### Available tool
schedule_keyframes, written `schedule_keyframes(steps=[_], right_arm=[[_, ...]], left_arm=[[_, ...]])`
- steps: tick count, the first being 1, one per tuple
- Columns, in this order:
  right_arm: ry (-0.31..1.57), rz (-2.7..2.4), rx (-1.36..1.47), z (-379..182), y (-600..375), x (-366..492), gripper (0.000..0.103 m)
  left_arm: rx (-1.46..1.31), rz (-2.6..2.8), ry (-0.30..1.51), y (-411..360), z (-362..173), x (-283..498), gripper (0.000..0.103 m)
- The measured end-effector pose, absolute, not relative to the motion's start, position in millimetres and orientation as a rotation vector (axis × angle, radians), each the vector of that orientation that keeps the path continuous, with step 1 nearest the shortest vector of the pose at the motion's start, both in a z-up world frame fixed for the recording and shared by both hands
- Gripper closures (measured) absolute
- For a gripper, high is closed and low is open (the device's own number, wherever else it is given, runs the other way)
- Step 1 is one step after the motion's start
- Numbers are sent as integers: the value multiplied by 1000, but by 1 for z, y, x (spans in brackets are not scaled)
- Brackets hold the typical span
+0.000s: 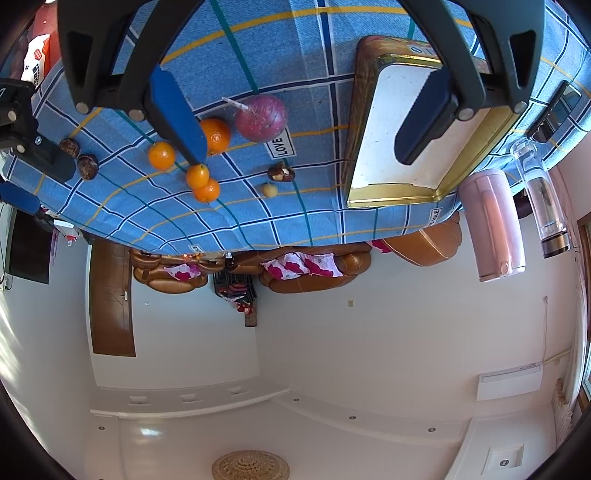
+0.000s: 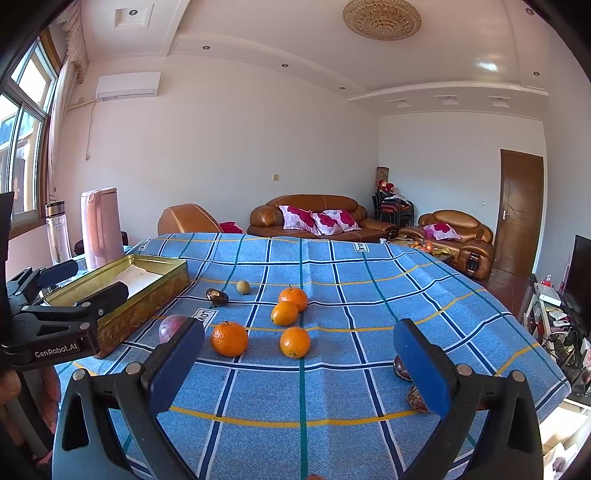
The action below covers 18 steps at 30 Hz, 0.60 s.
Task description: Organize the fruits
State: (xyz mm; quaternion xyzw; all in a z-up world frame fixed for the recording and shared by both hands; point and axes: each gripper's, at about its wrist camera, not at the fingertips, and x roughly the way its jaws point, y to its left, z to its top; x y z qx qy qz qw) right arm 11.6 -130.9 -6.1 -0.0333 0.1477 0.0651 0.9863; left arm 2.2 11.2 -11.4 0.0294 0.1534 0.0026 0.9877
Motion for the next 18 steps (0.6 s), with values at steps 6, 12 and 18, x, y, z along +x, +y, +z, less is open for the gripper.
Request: schedule_keyframes(steps=[6,12,18], right_arm=[[300,134,-67,-7,-130,13,1],[303,136,-70,-8,-128,12,1],[312,136,-72,-11,-127,14,1]], left_arm=[[59,5,309,11,-12,3,0],[60,4,314,10,-14,3,0],[60,4,319,10,-16,4,0]])
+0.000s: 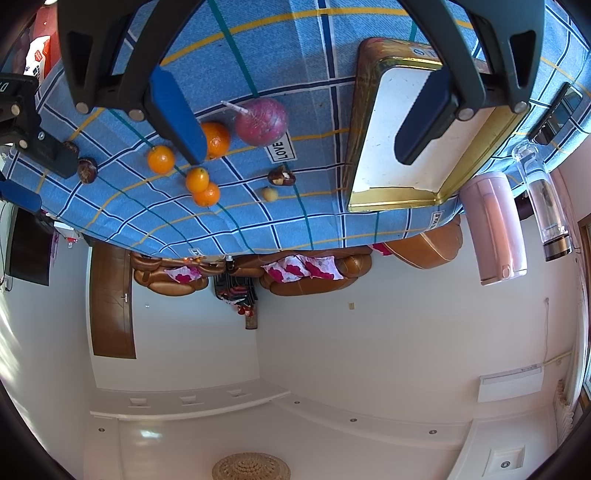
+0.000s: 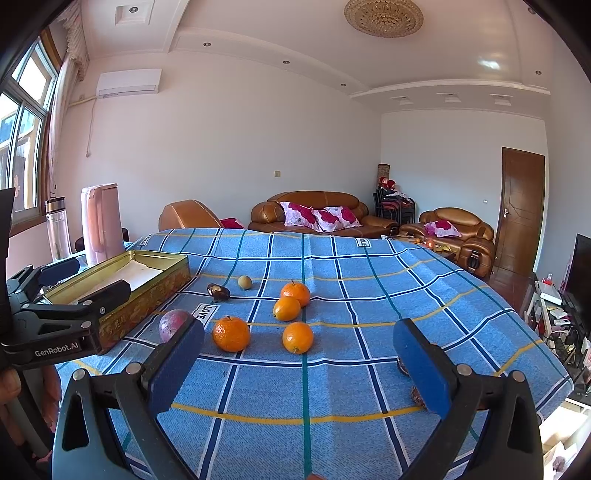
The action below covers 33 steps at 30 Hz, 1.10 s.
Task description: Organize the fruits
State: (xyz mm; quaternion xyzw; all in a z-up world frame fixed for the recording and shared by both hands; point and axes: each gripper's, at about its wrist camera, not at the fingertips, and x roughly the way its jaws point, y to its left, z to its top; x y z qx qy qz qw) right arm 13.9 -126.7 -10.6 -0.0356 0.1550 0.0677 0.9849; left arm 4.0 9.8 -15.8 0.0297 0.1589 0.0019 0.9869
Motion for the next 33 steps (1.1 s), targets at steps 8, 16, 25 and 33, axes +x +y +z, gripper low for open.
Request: schedule_keyframes(steps=[8,16,25,33], right_arm=[[320,138,-73,-14,-126,15,1],[341,120,-71,-30,-134,23,1],[401,42,-25,-56,-181,43,1],[436,-75,31,-66,-234,54,1]], left_arm=[[62,6,326,11,-18,5,0],[62,3,374,16,-36,16,0],[57,-72,455,-2,-45,45,0],[85,-95,532,-15,-48,74,1]])
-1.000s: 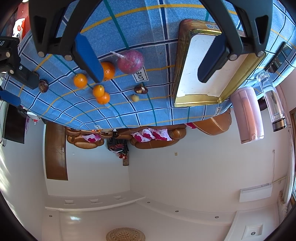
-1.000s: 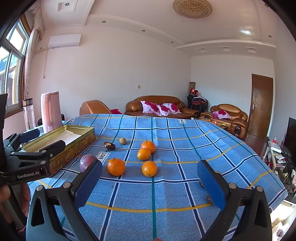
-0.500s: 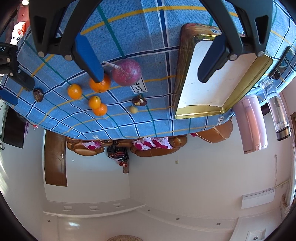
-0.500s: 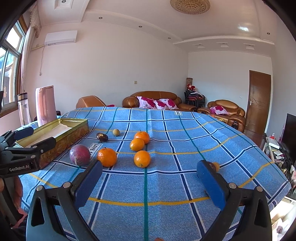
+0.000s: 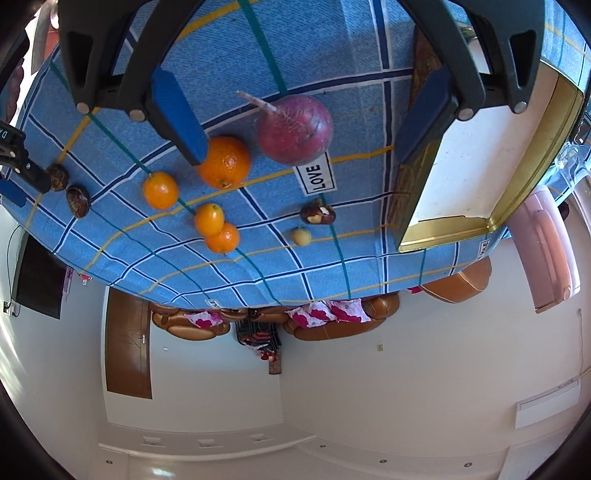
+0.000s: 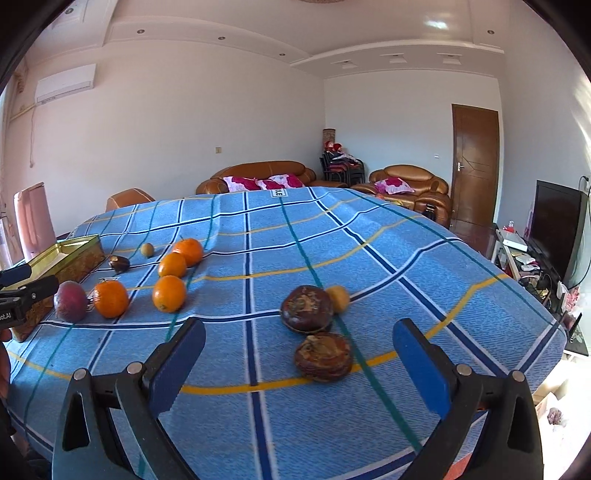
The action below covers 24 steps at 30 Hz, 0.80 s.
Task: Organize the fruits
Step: 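Grasp the red sweet potato with the left tool while the right tool grasps a brown dried fruit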
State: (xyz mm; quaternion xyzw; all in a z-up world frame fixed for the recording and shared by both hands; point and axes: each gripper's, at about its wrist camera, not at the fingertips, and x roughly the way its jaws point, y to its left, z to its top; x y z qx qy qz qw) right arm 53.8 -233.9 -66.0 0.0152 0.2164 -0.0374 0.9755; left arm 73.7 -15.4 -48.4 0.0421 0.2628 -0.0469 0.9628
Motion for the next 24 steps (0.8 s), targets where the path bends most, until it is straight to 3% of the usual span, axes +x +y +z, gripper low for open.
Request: schedule_keyframes(steps=[6,9,17,20,22,24], right_arm=[[481,-85,55,-73,-250,66,5],[514,-76,53,-80,-252,76,18],[594,-38,44,-95,-251,91,41],[594,-33,32,-96,-249,89,48],[596,-25,32,-95,-249,89,56],[595,-12,29,-95,-247,89,60]], left_arm=[[81,-125,613,-18,-56,91,8],[78,-140,653,-20,-60,99,12],[61,-183,750,-23,-71,114,22],[36,-197,779,-20,-75,118,33],[9,-211,800,-17,-78,121,48],[-4,-221,807,-16,-79,122,48]])
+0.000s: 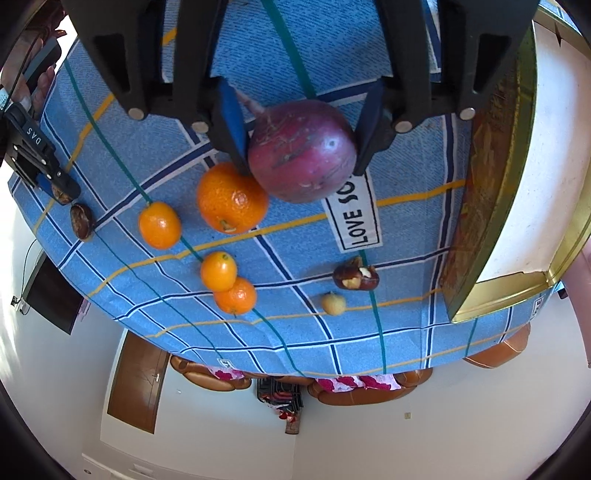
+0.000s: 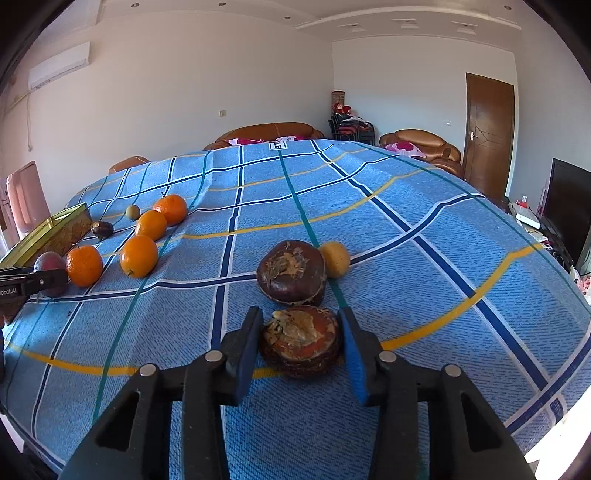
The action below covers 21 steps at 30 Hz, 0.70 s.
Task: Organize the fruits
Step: 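Grasp the red sweet potato with the left tool while the right tool grasps a brown dried fruit, then carry the sweet potato and brown fruit in both tools over the gold tray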
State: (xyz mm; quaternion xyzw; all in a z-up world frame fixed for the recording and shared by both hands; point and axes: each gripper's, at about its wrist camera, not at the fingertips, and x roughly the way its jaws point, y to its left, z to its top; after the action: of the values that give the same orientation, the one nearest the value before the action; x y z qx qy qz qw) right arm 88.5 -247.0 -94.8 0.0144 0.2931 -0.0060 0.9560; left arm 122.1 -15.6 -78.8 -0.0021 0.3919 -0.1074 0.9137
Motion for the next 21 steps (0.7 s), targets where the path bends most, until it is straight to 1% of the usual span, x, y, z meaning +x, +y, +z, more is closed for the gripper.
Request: schedule_keyframes(steps=[6,21], right_arm=[[586,31,20,-93,-236,84,60],[538,125,-35,-82,-195,77,60]], left_arm=[[-31,-215,794,-11,-78,121,48],[-44,-188,670,-4,-64,105,48]])
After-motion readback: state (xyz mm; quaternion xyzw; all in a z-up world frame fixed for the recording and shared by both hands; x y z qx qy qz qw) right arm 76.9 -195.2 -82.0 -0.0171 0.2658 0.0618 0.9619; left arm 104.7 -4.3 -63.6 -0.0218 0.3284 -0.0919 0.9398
